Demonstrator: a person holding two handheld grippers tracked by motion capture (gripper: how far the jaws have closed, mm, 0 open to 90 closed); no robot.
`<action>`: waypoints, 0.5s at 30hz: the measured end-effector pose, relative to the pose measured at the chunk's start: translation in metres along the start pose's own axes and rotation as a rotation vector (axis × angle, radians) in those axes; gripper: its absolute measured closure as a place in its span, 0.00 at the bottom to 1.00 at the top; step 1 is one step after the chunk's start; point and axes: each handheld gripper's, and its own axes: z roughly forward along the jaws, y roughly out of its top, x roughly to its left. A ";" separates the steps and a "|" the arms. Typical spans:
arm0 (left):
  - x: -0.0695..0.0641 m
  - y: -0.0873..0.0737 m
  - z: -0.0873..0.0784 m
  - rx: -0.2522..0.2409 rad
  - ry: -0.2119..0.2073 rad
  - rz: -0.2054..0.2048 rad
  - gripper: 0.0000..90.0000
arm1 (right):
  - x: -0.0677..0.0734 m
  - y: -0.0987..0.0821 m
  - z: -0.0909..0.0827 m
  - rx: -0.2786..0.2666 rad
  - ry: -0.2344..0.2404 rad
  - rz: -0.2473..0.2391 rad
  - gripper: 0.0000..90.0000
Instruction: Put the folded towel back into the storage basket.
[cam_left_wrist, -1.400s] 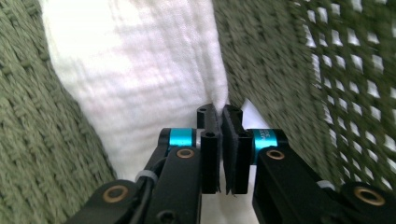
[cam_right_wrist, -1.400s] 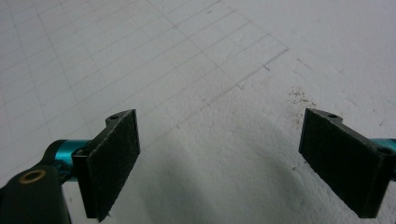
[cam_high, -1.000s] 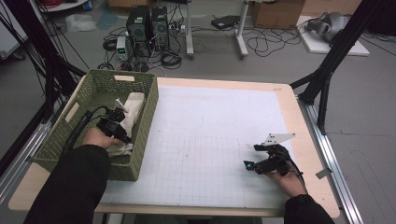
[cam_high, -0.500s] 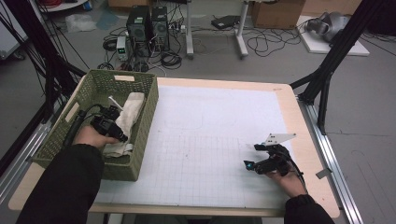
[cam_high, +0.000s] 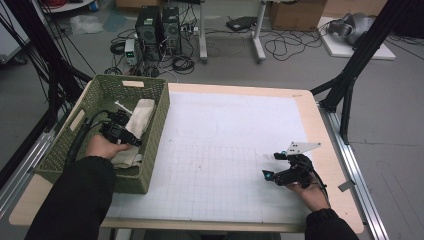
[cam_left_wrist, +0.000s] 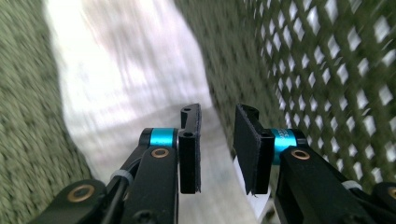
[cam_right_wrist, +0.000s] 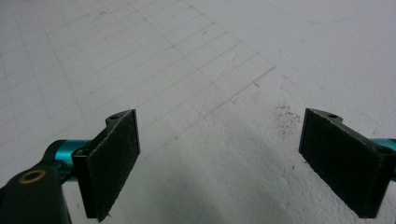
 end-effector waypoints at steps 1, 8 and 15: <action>0.000 0.000 -0.001 -0.014 -0.005 -0.005 0.78 | 0.000 0.000 0.000 -0.001 0.000 -0.001 0.13; 0.003 0.002 -0.011 -0.095 -0.027 -0.028 0.73 | 0.000 0.000 -0.003 -0.008 -0.006 0.002 0.13; 0.006 0.002 -0.020 -0.181 -0.080 -0.062 0.68 | 0.000 0.000 -0.005 -0.020 -0.011 0.000 0.13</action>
